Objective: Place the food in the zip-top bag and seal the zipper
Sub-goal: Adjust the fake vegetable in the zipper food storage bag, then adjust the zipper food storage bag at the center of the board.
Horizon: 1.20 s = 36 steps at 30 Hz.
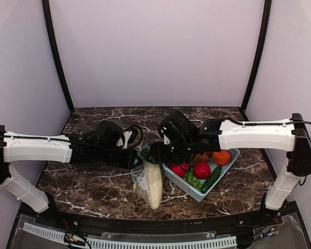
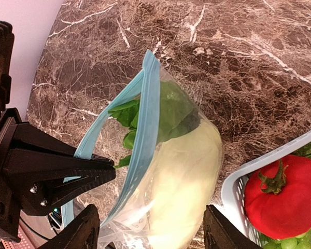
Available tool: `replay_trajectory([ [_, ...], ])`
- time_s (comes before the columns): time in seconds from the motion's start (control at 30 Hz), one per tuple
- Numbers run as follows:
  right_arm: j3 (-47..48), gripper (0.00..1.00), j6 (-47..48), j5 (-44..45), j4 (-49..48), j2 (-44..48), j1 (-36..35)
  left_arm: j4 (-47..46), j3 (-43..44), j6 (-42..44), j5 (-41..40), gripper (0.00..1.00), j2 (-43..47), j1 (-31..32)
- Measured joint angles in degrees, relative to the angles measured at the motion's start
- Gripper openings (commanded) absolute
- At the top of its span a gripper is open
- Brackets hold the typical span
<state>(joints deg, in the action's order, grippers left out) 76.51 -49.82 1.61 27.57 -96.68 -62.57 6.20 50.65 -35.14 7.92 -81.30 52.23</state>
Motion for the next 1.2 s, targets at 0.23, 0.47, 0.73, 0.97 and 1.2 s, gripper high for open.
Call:
replay_trajectory([
  [0.23,0.81,0.53,-0.15,-1.70,-1.27,-3.48,-0.39,0.02,0.00,0.00,0.02,0.01,0.00,0.00],
  [0.47,3.41,0.16,0.07,-3.30,-2.10,-5.31,-0.50,0.02,0.04,0.02,0.20,0.01,0.00,0.00],
  [0.73,4.39,0.00,-0.28,-4.28,-2.97,-5.14,-0.61,5.25,4.48,1.60,-2.97,0.01,0.00,0.00],
  [0.97,4.35,0.00,-0.50,-4.33,-3.08,-1.22,-0.61,13.55,10.58,4.76,-9.81,0.08,0.00,0.00],
  [1.2,1.66,0.00,-2.45,-4.13,-5.09,-0.15,-0.61,15.26,10.84,4.63,-10.25,0.50,0.00,0.00],
])
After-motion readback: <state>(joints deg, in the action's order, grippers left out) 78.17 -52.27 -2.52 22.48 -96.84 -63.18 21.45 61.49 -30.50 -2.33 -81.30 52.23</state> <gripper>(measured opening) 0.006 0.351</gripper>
